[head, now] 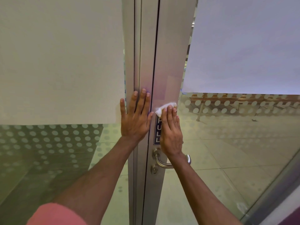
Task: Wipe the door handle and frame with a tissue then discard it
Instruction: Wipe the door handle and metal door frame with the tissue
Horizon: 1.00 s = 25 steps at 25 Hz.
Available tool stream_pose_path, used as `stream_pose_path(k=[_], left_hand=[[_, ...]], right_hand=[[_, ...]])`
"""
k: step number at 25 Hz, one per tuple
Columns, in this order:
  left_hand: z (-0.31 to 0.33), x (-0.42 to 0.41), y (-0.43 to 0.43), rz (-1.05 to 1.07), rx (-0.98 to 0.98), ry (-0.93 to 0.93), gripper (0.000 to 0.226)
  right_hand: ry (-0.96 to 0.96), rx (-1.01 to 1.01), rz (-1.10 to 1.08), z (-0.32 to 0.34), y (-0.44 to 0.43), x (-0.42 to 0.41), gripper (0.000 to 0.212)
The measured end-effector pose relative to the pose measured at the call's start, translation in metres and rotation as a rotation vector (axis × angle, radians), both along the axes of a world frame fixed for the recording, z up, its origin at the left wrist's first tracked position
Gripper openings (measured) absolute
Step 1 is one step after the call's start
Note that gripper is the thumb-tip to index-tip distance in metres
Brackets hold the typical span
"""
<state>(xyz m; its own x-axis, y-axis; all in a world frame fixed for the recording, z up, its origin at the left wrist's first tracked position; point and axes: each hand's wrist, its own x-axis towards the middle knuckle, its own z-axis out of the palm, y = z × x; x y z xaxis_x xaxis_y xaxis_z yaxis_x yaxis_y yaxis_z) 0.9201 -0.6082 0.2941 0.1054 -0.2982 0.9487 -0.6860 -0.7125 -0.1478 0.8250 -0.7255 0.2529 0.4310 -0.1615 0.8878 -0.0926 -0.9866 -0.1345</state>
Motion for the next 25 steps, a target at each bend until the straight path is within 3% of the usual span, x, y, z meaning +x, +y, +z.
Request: stream_pose_path(k=[3, 6, 11, 18, 25], left_hand=[[0.0, 0.0, 0.0, -0.006, -0.005, 0.001, 0.066], [0.001, 0.0, 0.0, -0.009, 0.0, 0.001, 0.066], [-0.001, 0.0, -0.001, -0.001, -0.011, -0.02, 0.065], [-0.001, 0.001, -0.001, -0.001, -0.013, -0.02, 0.065], [0.0, 0.001, -0.001, -0.013, -0.021, -0.024, 0.065]], right_hand=[[-0.027, 0.004, -0.012, 0.012, 0.008, 0.011, 0.061], [0.08, -0.094, -0.012, -0.005, 0.0, -0.004, 0.066], [-0.002, 0.028, -0.05, 0.011, 0.006, 0.006, 0.058], [0.194, -0.137, -0.083, -0.033, -0.004, -0.021, 0.09], [0.074, -0.131, -0.052, 0.002, 0.004, 0.009, 0.069]])
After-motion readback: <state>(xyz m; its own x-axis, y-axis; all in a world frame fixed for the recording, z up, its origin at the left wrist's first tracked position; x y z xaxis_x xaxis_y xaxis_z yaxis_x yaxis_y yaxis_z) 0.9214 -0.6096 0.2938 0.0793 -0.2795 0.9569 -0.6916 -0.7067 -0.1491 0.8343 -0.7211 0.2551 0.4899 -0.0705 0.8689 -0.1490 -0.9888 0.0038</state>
